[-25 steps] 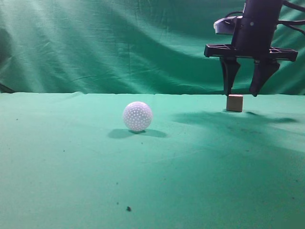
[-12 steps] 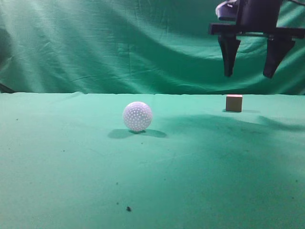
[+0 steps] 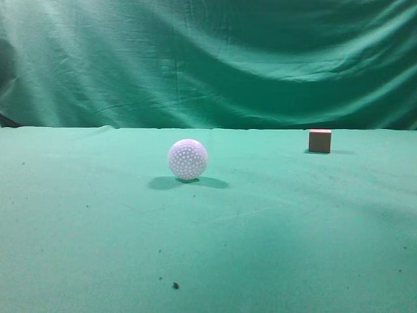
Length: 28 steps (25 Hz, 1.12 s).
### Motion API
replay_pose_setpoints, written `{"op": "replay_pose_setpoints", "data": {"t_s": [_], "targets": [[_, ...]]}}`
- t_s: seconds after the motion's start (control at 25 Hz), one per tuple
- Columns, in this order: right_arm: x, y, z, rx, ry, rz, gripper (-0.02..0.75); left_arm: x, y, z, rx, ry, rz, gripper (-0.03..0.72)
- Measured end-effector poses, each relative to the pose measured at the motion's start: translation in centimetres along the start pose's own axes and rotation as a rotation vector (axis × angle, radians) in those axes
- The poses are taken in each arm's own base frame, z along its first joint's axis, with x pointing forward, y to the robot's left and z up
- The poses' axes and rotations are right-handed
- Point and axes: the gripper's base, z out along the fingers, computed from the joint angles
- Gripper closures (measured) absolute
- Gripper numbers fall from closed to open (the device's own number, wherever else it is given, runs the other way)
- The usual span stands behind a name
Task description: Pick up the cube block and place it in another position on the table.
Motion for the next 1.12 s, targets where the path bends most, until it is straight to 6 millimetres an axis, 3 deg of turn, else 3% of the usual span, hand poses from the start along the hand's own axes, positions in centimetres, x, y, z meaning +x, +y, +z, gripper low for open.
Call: {"op": "replay_pose_setpoints", "data": {"t_s": [0.08, 0.12, 0.2, 0.52, 0.72, 0.92, 1.12], "targets": [[2.1, 0.0, -1.8, -0.005, -0.011, -0.010, 0.556, 0.0, 0.0, 0.0, 0.000, 0.000, 0.000, 0.426], [4.6, -0.2, -2.7, -0.007, -0.007, -0.015, 0.675, 0.0, 0.0, 0.0, 0.000, 0.000, 0.000, 0.426], [7.0, -0.4, -3.7, -0.018, -0.043, -0.018, 0.738, 0.0, 0.0, 0.0, 0.000, 0.000, 0.000, 0.426], [16.5, -2.0, -5.5, -0.046, -0.214, 0.003, 0.738, 0.0, 0.0, 0.0, 0.000, 0.000, 0.000, 0.426], [21.0, -2.7, -6.8, -0.072, -0.373, 0.002, 0.738, 0.0, 0.0, 0.0, 0.000, 0.000, 0.000, 0.426], [23.8, -3.1, -8.5, -0.090, -0.465, 0.000, 0.738, 0.0, 0.0, 0.0, 0.000, 0.000, 0.000, 0.426], [24.7, -3.4, -9.1, -0.079, -0.483, -0.008, 0.738, 0.0, 0.0, 0.0, 0.000, 0.000, 0.000, 0.426]]}}
